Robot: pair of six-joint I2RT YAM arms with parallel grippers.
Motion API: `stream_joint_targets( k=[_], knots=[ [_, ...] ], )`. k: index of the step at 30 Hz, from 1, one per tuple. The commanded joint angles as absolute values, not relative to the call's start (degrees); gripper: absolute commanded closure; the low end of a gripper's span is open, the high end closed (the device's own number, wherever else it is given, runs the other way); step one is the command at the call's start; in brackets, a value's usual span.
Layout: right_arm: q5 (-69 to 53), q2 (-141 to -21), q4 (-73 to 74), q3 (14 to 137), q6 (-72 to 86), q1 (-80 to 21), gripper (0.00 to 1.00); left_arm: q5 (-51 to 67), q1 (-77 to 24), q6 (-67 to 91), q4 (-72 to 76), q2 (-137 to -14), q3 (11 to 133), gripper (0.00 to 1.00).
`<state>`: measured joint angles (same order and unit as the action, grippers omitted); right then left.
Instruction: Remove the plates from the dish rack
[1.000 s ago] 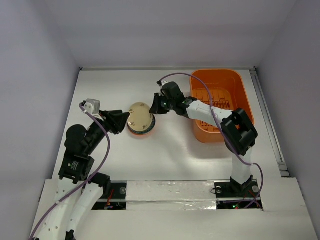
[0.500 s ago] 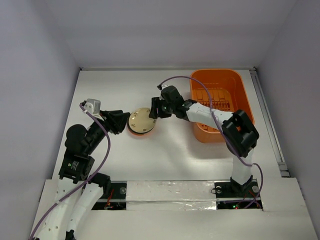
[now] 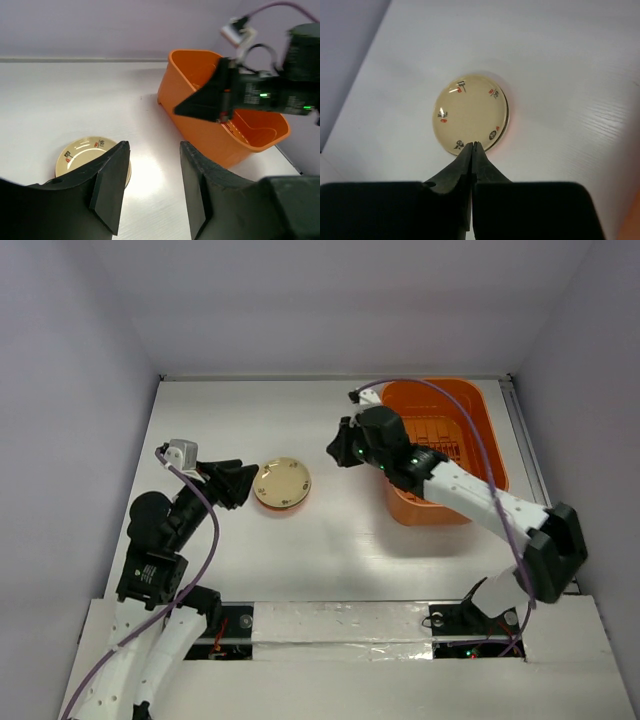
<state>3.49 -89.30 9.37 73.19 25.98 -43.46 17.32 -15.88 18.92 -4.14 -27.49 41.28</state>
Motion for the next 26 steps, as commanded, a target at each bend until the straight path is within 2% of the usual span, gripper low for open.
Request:
stream_joint_targets(
  k=[1, 6, 7, 10, 11, 12, 13, 17, 24, 26],
  knots=[
    [9.66, -77.64, 4.67, 69.27, 23.65, -44.38, 1.0, 16.7, -15.47, 18.81, -1.23, -26.54, 41.57, 0.56],
    [11.16, -56.49, 1.14, 62.33, 19.52, -44.38, 0.98, 15.29, -15.47, 20.56, -0.62, -25.58, 41.22, 0.47],
    [13.08, -53.21, 0.79, 61.27, 18.99, -44.38, 0.95, 14.94, -15.47, 21.0, -0.44, -25.49, 41.31, 0.46],
    [19.82, -40.06, -0.6, 56.62, 16.97, -44.38, 0.76, 14.24, -15.47, 21.44, -0.35, -25.31, 42.27, 0.43],
    [21.95, -37.03, -2.09, 55.3, 16.79, -44.38, 0.45, 14.06, -15.47, 21.62, -0.35, -25.31, 42.71, 0.42],
    [24.76, -33.96, -2.72, 54.07, 16.96, -44.38, 0.04, 14.24, -15.47, 21.53, -0.35, -25.31, 43.67, 0.42],
    [30.61, -28.71, -3.94, 51.27, 17.14, -44.38, 0.0, 14.76, -15.47, 21.45, -0.35, -25.49, 44.2, 0.42],
    [40.15, -20.85, -6.15, 45.29, 16.53, -44.38, 0.0, 15.73, -15.47, 21.88, -0.44, -26.28, 47.19, 0.42],
    [38.06, -24.06, -4.14, 45.07, 16.44, -44.38, 0.0, 17.14, -15.47, 23.9, 3.25, -28.03, 47.03, 0.42],
    [36.04, -25.92, -1.95, 46.92, 16.08, -44.38, 0.0, 18.19, -15.47, 24.7, 3.51, -29.17, 46.58, 0.39]
  ],
)
